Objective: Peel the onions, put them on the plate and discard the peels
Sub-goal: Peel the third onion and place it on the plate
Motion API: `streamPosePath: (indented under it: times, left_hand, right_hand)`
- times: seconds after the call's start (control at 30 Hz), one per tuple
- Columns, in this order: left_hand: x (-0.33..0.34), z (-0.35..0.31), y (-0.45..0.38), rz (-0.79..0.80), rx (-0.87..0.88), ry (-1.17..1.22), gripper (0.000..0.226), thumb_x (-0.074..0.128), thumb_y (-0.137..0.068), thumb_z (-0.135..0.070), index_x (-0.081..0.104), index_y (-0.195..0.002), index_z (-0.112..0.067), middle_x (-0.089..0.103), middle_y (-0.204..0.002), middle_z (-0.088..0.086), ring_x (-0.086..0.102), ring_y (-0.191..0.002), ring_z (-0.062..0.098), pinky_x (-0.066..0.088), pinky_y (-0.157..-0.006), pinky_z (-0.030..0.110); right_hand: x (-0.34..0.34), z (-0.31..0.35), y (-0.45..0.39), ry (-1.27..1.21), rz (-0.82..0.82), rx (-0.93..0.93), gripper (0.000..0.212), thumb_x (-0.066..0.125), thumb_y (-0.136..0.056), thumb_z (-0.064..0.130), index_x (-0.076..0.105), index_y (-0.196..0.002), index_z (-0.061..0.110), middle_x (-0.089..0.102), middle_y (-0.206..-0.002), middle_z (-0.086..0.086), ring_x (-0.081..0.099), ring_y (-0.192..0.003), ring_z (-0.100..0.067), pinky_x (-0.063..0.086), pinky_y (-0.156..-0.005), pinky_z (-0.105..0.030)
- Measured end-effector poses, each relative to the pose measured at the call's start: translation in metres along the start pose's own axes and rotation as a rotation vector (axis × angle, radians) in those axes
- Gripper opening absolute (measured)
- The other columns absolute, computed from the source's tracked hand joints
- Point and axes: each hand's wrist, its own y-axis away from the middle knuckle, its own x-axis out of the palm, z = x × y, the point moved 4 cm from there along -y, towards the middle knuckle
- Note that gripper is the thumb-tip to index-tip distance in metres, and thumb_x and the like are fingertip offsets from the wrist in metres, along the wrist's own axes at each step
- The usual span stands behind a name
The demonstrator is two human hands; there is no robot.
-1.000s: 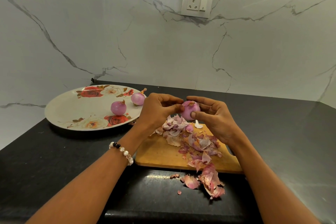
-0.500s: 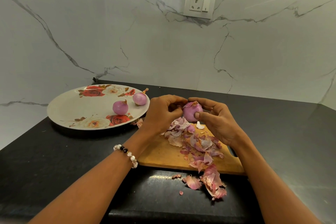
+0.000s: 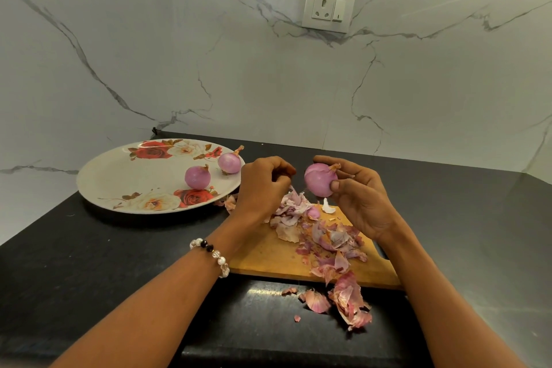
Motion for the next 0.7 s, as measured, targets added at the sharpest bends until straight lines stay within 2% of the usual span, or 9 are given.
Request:
streamPosePath:
  times: [0.07, 0.13, 0.2, 0.3, 0.37, 0.43, 0.57, 0.7]
  left_hand:
    - [-0.003, 0.004, -0.002, -0.011, -0.017, -0.034, 0.019, 0.059, -0.09, -0.005, 0.072, -0.103, -0.009, 0.071, -0.097, 0.004, 0.062, -0.078, 0.006, 0.049, -0.069, 0.008]
    - [-0.006, 0.003, -0.003, -0.015, -0.001, -0.011, 0.016, 0.061, -0.091, -0.013, 0.072, -0.103, -0.011, 0.072, -0.095, 0.002, 0.062, -0.075, 0.003, 0.049, -0.066, 0.007]
    - [-0.009, -0.007, -0.002, -0.031, 0.078, 0.036, 0.017, 0.064, -0.09, -0.021, 0.073, -0.102, -0.011, 0.072, -0.092, -0.002, 0.062, -0.076, 0.0, 0.049, -0.067, 0.006]
    - [-0.01, -0.021, 0.002, -0.032, 0.266, 0.071, 0.023, 0.07, -0.085, -0.025, 0.073, -0.103, -0.012, 0.071, -0.095, -0.005, 0.061, -0.084, -0.007, 0.045, -0.074, 0.004]
    - [-0.007, -0.025, 0.003, 0.015, 0.383, 0.043, 0.029, 0.074, -0.081, -0.024, 0.072, -0.107, -0.012, 0.072, -0.099, -0.001, 0.062, -0.09, 0.0, 0.047, -0.077, 0.007]
    - [-0.003, -0.025, 0.005, 0.061, 0.457, -0.018, 0.032, 0.075, -0.079, -0.023, 0.072, -0.109, -0.013, 0.071, -0.098, 0.002, 0.064, -0.087, 0.007, 0.05, -0.076, 0.012]
    - [0.001, -0.024, 0.007, 0.05, 0.504, -0.067, 0.025, 0.073, -0.079, -0.017, 0.074, -0.103, -0.011, 0.073, -0.09, 0.006, 0.065, -0.079, 0.01, 0.05, -0.072, 0.01]
    - [-0.001, -0.025, 0.007, 0.036, 0.501, -0.092, 0.02, 0.071, -0.081, -0.017, 0.075, -0.099, -0.009, 0.074, -0.086, 0.004, 0.06, -0.076, 0.001, 0.045, -0.07, 0.003]
  right_hand:
    - [-0.005, 0.003, -0.001, -0.016, -0.048, -0.025, 0.042, 0.054, -0.074, -0.005, 0.079, -0.103, 0.014, 0.074, -0.108, -0.006, 0.068, -0.101, -0.019, 0.058, -0.078, -0.025]
    - [-0.009, 0.005, -0.002, 0.029, -0.066, -0.042, 0.044, 0.055, -0.073, -0.005, 0.073, -0.11, 0.01, 0.074, -0.107, -0.005, 0.067, -0.103, -0.019, 0.057, -0.077, -0.023]
    - [-0.008, 0.003, -0.002, 0.075, -0.048, -0.029, 0.046, 0.055, -0.072, -0.005, 0.066, -0.116, 0.006, 0.074, -0.107, -0.006, 0.067, -0.102, -0.019, 0.056, -0.076, -0.023]
    - [-0.006, 0.0, -0.002, 0.121, -0.031, -0.01, 0.046, 0.058, -0.072, -0.004, 0.065, -0.117, 0.007, 0.074, -0.106, -0.006, 0.068, -0.1, -0.02, 0.057, -0.077, -0.024]
    - [-0.005, 0.0, -0.002, 0.142, -0.03, -0.001, 0.047, 0.059, -0.073, -0.003, 0.066, -0.117, 0.008, 0.073, -0.108, -0.009, 0.069, -0.101, -0.024, 0.057, -0.08, -0.027]
    - [-0.006, -0.001, -0.002, 0.173, -0.033, 0.007, 0.047, 0.06, -0.072, -0.003, 0.067, -0.116, 0.01, 0.073, -0.11, -0.011, 0.069, -0.104, -0.027, 0.058, -0.083, -0.031]
    - [-0.005, -0.004, -0.001, 0.304, -0.029, 0.017, 0.046, 0.062, -0.072, 0.001, 0.068, -0.115, 0.017, 0.072, -0.113, -0.01, 0.069, -0.107, -0.031, 0.058, -0.089, -0.038]
    - [-0.002, -0.004, 0.0, 0.358, -0.039, 0.013, 0.044, 0.065, -0.072, 0.004, 0.069, -0.113, 0.018, 0.072, -0.112, -0.007, 0.069, -0.104, -0.026, 0.058, -0.081, -0.029]
